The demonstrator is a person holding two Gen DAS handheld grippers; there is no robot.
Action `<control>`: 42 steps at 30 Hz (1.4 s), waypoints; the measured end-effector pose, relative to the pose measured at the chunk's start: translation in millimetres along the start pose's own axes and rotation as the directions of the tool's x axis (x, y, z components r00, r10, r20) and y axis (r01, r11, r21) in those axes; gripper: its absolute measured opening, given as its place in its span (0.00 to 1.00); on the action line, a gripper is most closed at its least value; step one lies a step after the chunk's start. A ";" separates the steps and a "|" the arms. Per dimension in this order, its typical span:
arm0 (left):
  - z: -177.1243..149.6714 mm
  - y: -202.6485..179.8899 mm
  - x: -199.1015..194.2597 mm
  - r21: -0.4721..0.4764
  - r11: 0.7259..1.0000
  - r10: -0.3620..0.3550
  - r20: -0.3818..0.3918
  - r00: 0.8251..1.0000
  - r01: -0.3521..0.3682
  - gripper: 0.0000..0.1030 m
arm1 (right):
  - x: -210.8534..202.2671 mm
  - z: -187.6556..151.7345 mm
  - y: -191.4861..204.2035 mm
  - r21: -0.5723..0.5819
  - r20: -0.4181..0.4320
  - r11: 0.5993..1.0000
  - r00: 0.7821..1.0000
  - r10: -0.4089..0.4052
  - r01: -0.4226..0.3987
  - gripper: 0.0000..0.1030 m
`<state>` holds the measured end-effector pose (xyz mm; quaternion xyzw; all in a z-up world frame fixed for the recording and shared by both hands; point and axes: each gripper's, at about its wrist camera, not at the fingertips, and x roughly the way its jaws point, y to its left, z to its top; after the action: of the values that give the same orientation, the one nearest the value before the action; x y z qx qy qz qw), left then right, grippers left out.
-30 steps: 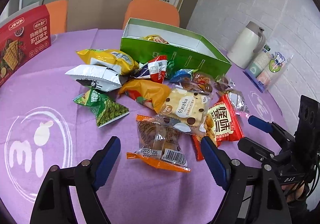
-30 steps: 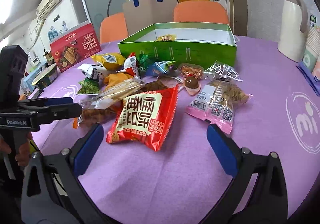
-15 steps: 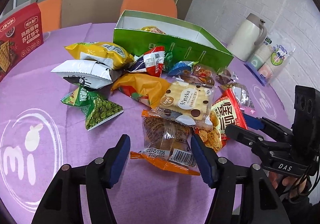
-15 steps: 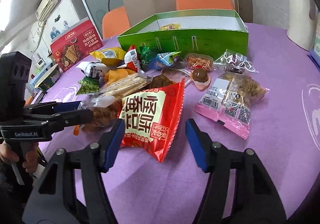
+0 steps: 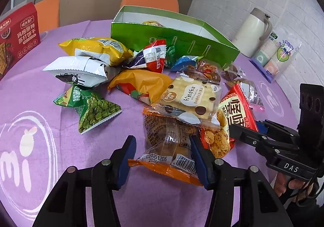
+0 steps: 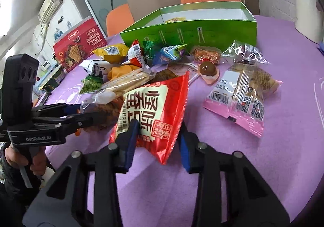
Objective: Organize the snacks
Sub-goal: 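Grasp the orange-labelled pastry pack with the left gripper while the right grasps the red bean bag, then carry both packs over the green box and open both grippers to drop them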
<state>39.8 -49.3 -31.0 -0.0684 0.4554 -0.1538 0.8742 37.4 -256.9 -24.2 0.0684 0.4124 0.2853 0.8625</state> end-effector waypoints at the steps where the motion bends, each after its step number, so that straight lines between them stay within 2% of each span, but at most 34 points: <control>1: -1.0 -0.3 -2.1 -0.002 1.000 0.002 0.002 1.000 -0.002 0.51 | -2.7 0.2 1.8 -0.011 0.004 1.000 1.000 -0.008 0.008 0.34; 5: -6.2 3.6 -14.0 -0.017 1.000 -0.008 0.008 1.000 0.008 0.48 | -18.8 2.2 5.6 -0.039 0.032 0.999 0.999 -0.010 0.012 0.33; 6: -7.0 4.6 -18.5 -0.019 1.000 -0.011 0.013 1.000 0.012 0.48 | -22.5 3.4 6.0 -0.043 0.040 0.999 0.999 -0.008 0.009 0.29; 7: -7.1 6.0 -23.5 -0.024 1.000 -0.016 0.020 1.000 0.017 0.48 | -27.3 5.0 6.4 -0.046 0.050 0.999 0.999 0.001 0.001 0.20; 8: -6.4 6.9 -29.3 -0.028 0.999 -0.028 0.029 0.999 0.029 0.48 | -32.5 6.9 6.5 -0.049 0.060 0.999 0.998 0.017 -0.014 0.17; 11: -0.1 7.9 -46.7 -0.038 0.998 -0.047 0.070 0.996 0.050 0.48 | -38.2 12.1 10.6 -0.074 0.076 0.997 0.997 -0.004 0.010 0.16; 19: 20.1 2.2 -80.7 0.000 0.999 -0.038 0.161 0.986 0.039 0.48 | -49.6 23.4 13.4 -0.086 0.114 0.996 0.993 -0.006 0.015 0.13; 22: 27.1 2.0 -87.0 0.010 1.000 -0.023 0.187 0.982 0.021 0.48 | -51.8 29.8 15.3 -0.108 0.121 0.993 0.992 -0.034 0.047 0.13; 24: 28.6 3.0 -88.0 0.006 1.000 -0.031 0.194 0.980 0.030 0.48 | -47.2 28.3 12.1 -0.108 0.091 0.992 0.995 -0.049 0.059 0.17; 28: 24.4 4.0 -77.4 -0.003 0.999 -0.037 0.165 0.986 0.038 0.48 | -35.1 12.8 1.4 -0.079 0.004 0.994 0.997 -0.079 0.079 0.54; 32: 19.3 5.8 -68.0 -0.014 0.999 -0.038 0.134 0.990 0.040 0.48 | -28.1 -5.0 -10.7 0.006 -0.046 1.000 0.999 0.004 -0.003 0.57; 36: 17.6 7.4 -67.1 -0.017 0.999 -0.037 0.130 0.991 0.040 0.48 | -22.4 -18.5 -13.8 0.030 -0.084 0.999 0.996 0.012 -0.010 0.61; 42: 17.3 5.7 -60.3 -0.017 0.999 -0.042 0.108 0.993 0.044 0.48 | -26.9 -21.6 -13.4 0.026 -0.042 1.000 0.999 0.017 -0.016 0.50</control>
<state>22.6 -24.3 24.2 -0.0949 0.4076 -0.1641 0.8933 13.6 -285.2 -24.9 0.0769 0.4336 0.2882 0.8503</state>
